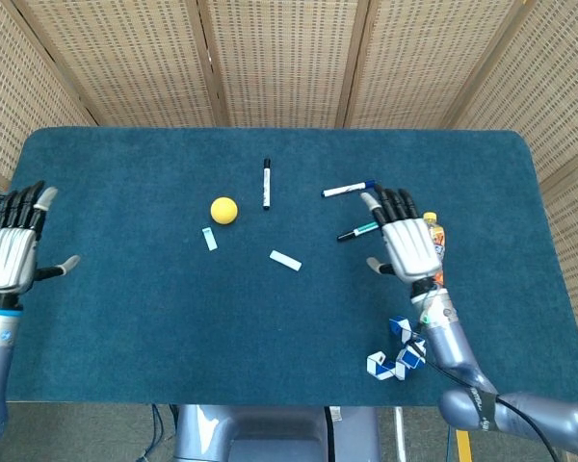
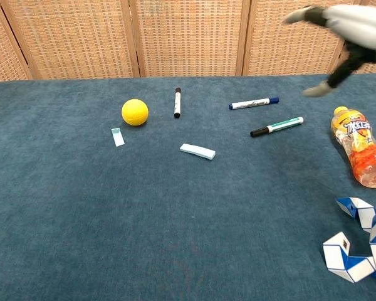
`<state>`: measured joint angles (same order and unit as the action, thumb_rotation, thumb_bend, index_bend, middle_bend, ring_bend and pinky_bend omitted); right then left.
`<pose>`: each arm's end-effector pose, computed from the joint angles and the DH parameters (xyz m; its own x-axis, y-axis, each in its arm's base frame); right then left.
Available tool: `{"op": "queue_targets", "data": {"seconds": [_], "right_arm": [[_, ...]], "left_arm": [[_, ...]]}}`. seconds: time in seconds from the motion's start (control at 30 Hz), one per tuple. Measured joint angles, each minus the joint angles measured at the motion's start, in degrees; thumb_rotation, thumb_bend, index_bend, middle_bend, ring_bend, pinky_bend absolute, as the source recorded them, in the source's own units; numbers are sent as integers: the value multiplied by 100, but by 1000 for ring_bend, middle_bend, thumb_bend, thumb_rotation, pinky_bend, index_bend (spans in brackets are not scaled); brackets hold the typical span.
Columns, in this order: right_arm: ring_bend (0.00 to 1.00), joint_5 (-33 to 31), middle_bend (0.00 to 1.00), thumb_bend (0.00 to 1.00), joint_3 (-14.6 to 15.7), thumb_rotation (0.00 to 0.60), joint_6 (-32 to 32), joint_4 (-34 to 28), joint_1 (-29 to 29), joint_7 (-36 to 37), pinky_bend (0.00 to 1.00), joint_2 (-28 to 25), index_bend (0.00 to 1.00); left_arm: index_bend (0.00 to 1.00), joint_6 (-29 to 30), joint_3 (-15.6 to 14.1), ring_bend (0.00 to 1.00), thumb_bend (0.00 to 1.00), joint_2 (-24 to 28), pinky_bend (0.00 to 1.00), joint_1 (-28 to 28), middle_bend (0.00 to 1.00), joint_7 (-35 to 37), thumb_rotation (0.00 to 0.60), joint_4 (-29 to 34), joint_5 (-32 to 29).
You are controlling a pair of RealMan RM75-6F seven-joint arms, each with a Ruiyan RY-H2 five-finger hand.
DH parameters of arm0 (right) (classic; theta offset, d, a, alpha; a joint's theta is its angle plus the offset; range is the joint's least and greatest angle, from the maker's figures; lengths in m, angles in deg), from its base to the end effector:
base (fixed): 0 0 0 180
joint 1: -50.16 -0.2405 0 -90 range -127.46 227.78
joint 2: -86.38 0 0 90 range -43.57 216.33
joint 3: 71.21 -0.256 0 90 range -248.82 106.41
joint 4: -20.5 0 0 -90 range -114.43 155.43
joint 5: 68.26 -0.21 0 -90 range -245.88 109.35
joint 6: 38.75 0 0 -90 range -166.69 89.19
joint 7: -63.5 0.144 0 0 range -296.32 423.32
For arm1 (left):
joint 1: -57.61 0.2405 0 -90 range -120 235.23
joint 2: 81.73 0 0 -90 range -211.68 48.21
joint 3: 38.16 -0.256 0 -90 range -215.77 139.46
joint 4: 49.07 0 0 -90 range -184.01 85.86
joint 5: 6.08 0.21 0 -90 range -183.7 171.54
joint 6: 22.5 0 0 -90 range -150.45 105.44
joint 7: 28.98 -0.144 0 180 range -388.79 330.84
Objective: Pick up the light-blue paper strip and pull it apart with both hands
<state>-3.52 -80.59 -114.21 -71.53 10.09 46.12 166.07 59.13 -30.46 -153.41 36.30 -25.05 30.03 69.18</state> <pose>-0.1556 -0.3462 0.0748 0.3560 0.0537 0.9329 -0.8966 -0.2618 0.3572 -0.2946 0.2931 0.1565 0.3633 -0.1531 0.9190 0.9244 -0.0637 -0.3761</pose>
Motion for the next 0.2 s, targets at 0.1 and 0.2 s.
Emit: {"op": "queue_targets", "data": {"seconds": [0.1, 0.2], "right_arm": [[0, 441, 0, 0, 217, 600, -443, 231, 469, 536, 0, -218, 0], [0, 778, 0, 0, 428, 600, -891, 462, 946, 948, 0, -409, 0]], "left_arm": [[0, 211, -68, 0, 0, 233, 0, 422, 0, 212, 600, 479, -173], [0, 310, -224, 0, 0, 402, 0, 759, 0, 432, 600, 827, -231]]}}
